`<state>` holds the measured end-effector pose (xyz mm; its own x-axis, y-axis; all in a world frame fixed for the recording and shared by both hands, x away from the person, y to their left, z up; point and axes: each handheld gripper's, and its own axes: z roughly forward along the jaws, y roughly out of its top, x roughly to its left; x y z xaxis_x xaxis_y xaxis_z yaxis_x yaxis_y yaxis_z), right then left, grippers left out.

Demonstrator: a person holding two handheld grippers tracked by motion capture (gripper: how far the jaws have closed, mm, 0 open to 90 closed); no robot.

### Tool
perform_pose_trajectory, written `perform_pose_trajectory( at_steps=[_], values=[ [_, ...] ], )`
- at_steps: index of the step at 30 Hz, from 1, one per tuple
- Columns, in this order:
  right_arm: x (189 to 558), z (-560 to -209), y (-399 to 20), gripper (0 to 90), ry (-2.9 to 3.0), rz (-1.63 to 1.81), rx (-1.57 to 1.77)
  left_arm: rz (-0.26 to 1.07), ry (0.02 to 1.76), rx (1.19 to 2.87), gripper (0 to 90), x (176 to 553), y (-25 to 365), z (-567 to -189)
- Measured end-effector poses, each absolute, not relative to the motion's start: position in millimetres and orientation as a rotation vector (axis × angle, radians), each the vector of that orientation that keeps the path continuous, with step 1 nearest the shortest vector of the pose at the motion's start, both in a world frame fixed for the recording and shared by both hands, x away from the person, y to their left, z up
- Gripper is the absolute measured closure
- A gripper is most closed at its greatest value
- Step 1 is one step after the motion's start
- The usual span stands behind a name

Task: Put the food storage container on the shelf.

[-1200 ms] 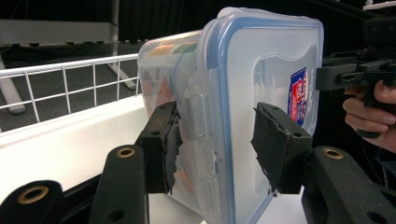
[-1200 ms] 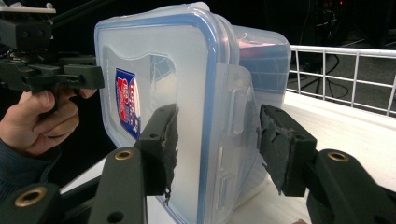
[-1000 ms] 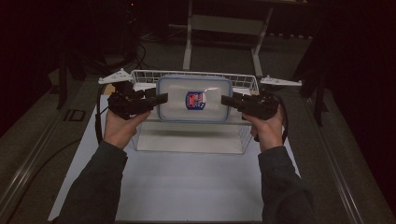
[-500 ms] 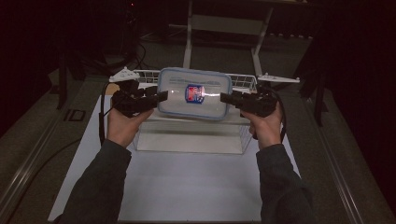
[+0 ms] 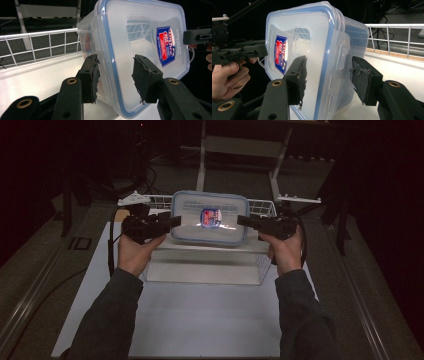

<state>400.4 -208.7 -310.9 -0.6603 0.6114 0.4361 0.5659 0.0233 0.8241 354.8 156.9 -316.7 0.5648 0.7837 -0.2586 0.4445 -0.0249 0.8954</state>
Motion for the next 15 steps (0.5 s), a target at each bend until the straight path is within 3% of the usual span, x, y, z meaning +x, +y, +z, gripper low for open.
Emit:
perform_pose_trajectory(
  at_steps=[15],
  values=[
    [405.8, -305.7, -204.1, 42.6, 2.144, 1.581, 1.273, 0.383, 1.019, 1.667, 61.5, 358.3, 149.6, -317.5]
  ],
)
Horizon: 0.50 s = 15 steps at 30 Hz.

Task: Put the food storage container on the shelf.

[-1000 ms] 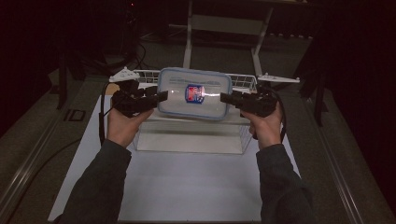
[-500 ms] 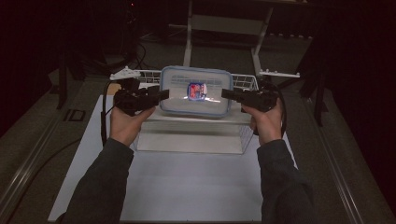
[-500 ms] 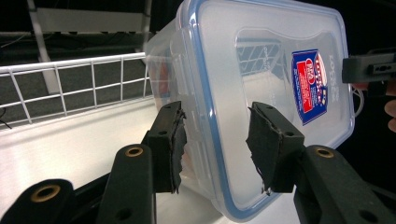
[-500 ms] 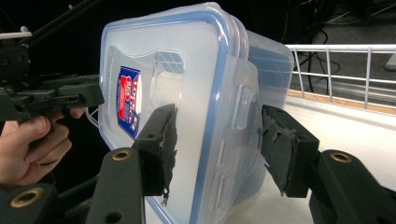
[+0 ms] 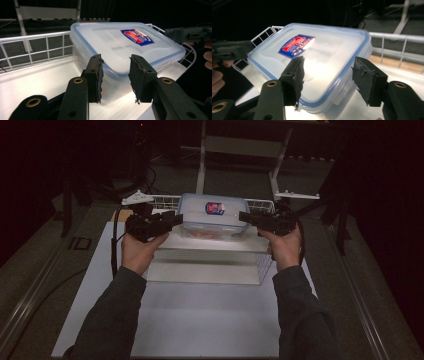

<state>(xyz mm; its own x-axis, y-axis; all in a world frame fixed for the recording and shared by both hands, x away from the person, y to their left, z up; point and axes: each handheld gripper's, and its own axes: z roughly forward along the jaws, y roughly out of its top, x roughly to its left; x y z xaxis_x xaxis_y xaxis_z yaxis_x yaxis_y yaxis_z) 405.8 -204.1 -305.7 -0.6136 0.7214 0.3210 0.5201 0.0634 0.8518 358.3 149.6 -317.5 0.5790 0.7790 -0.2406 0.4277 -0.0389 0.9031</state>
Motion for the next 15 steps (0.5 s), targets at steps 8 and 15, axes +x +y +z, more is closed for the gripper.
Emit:
perform_pose_trajectory(
  at_steps=[8, 15],
  values=[
    [390.8, -296.6, -201.8, 42.5, 2.158, 1.492, 1.117, 0.424, 0.991, 1.681, 60.1, 351.5, 151.9, -313.1],
    [379.2, -293.0, -201.2, 42.1, 2.201, 1.415, 1.02, 0.456, 0.97, 1.693, 54.6, 342.6, 161.0, -308.7]
  ],
)
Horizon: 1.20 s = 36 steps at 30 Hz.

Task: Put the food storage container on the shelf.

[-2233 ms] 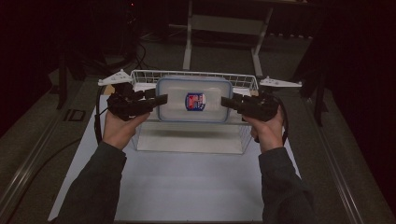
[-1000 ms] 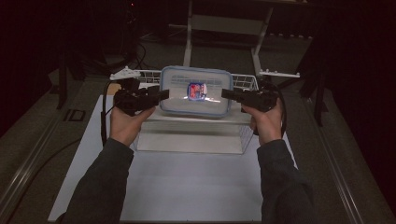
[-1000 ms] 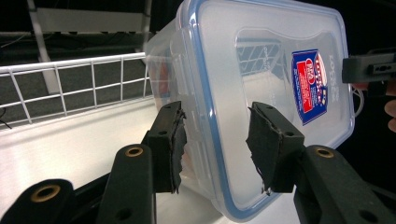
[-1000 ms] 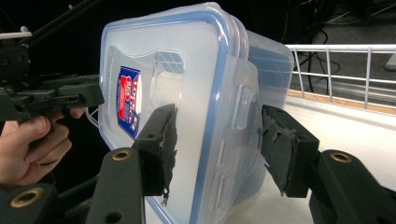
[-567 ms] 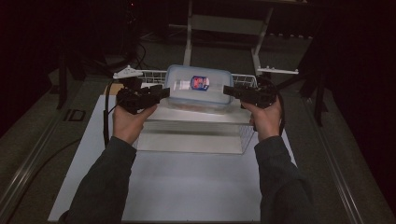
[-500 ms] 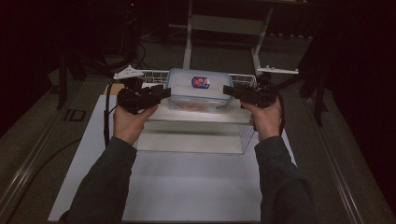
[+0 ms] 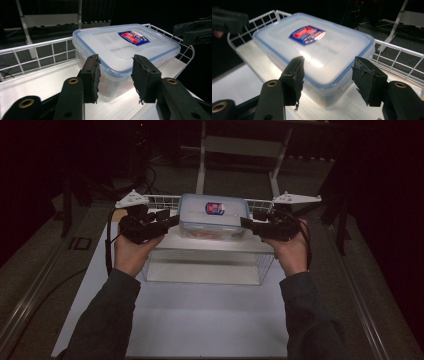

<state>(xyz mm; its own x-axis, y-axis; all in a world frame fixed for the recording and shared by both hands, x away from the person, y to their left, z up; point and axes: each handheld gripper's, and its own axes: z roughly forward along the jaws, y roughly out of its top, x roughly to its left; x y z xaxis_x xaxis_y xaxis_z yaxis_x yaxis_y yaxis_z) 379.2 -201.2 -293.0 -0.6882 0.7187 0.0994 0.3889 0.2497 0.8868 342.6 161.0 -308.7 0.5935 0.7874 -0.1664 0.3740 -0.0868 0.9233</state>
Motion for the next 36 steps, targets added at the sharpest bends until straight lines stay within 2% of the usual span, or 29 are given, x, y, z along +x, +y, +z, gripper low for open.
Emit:
perform_pose_trajectory(
  at_steps=[4, 17, 36],
  values=[
    [364.7, -291.8, -203.0, 40.7, 2.227, 1.376, 0.945, 0.535, 0.923, 1.734, 50.9, 324.6, 168.8, -303.8],
    [317.1, -309.3, -235.2, 37.1, 2.185, 1.359, 0.852, 0.601, 0.878, 1.721, 47.0, 285.2, 199.3, -317.6],
    [252.0, -409.7, -299.7, 34.9, 2.12, 1.448, 0.974, 0.586, 0.955, 1.686, 43.9, 225.0, 236.2, -422.8]
  ],
)
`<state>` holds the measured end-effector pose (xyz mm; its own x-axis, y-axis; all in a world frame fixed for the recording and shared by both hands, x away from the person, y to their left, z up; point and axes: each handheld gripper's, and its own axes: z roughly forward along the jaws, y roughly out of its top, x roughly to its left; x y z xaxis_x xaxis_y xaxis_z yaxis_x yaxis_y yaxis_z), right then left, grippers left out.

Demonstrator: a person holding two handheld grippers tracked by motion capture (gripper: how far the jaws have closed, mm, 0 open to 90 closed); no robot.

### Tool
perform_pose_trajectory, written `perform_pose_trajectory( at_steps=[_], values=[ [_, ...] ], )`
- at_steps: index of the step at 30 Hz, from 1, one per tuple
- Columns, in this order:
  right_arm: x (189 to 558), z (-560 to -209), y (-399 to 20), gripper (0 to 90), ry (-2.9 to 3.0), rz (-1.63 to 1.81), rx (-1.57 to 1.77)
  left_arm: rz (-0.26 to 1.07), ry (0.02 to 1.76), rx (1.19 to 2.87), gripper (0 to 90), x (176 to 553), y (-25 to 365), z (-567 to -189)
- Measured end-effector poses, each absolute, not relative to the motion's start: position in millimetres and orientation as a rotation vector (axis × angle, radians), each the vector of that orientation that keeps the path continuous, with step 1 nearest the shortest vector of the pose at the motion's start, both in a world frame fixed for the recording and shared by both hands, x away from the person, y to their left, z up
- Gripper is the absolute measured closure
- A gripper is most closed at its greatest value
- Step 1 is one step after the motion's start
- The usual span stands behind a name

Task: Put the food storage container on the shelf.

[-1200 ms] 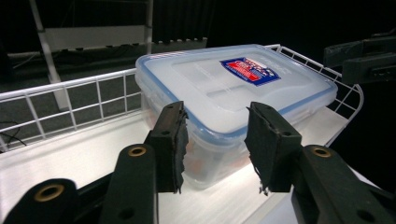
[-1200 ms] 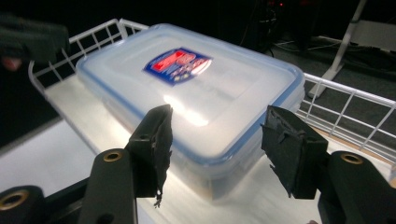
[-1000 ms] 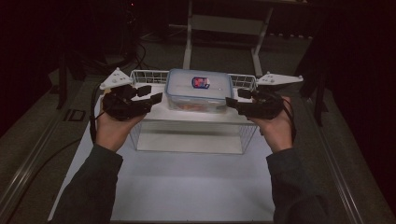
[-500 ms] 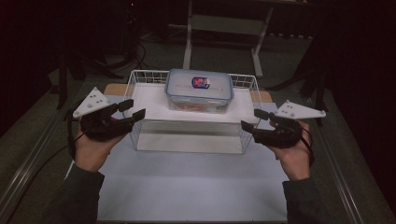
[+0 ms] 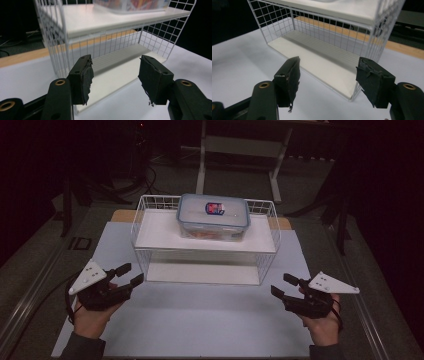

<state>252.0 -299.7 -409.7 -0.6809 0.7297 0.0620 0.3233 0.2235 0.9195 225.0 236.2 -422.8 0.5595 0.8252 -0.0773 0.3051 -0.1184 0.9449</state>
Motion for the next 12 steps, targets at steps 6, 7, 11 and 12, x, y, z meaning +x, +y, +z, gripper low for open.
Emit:
perform_pose_trajectory(
  at_steps=[6, 7, 11, 12],
  values=[
    [245.4, -431.5, -314.1, 34.7, 2.074, 1.449, 1.049, 0.588, 1.018, 1.671, 43.5, 218.7, 248.1, -445.4],
    [244.4, -433.9, -315.4, 34.7, 2.069, 1.448, 1.063, 0.589, 1.03, 1.661, 43.5, 218.6, 249.8, -448.2],
    [242.1, -440.3, -318.8, 34.6, 2.059, 1.443, 1.078, 0.59, 1.069, 1.645, 43.5, 219.0, 255.7, -457.4],
    [242.1, -440.3, -318.8, 34.6, 2.059, 1.443, 1.078, 0.59, 1.069, 1.645, 43.3, 219.0, 255.7, -457.4]
  ],
)
